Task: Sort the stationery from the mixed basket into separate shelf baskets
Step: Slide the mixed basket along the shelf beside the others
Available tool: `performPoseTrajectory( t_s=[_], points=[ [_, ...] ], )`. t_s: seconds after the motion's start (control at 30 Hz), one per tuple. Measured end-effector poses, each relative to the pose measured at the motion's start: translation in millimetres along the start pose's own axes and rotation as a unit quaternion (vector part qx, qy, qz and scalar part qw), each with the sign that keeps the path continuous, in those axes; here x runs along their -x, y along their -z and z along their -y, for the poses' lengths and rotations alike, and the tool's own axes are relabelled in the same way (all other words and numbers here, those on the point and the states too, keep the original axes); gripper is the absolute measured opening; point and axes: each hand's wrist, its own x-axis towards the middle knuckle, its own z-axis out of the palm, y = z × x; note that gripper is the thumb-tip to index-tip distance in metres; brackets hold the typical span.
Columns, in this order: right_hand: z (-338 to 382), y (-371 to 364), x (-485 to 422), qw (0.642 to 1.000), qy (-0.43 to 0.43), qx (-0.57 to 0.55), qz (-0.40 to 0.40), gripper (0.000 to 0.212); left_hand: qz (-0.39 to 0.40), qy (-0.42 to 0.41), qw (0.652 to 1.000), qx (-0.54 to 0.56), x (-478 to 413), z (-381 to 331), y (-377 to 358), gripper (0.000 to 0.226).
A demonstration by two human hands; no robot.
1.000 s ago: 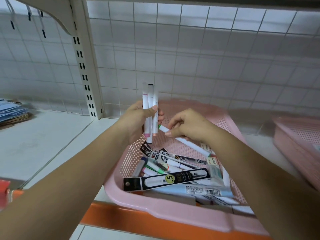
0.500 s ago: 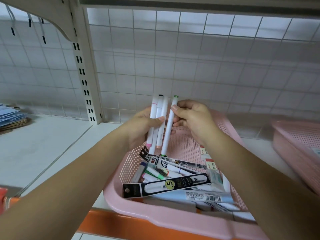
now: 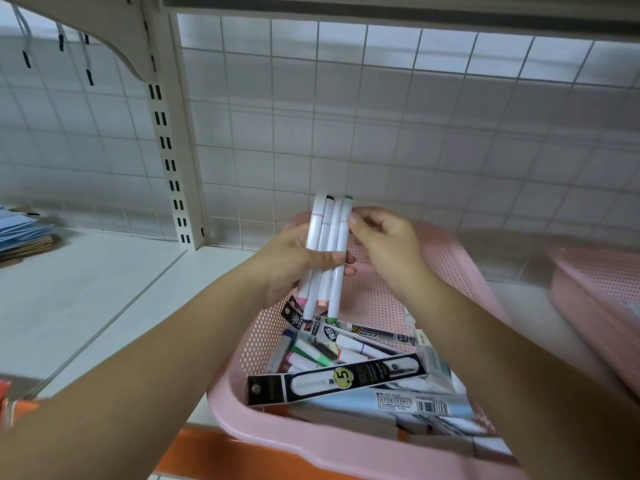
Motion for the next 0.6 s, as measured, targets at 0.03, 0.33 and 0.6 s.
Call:
performPoseTrajectory(
  t_s=[0.03, 0.33, 0.6],
  points=[
    [-1, 2, -1, 0.998, 0.028, 0.062, -0.010, 0.021, -0.007, -0.001, 1.000, 0.010, 0, 1, 2, 0.021],
    [4, 27, -8, 0.844, 0.118, 0.524, 0.013, 0.055, -0.072, -0.016, 0.996, 0.049, 7, -12, 4, 0.026],
    [32, 133, 37, 0.808, 0.127, 0.575, -0.012, 0.047, -0.074, -0.022, 0.996, -0.034, 16, -41, -53, 0.019]
  ],
)
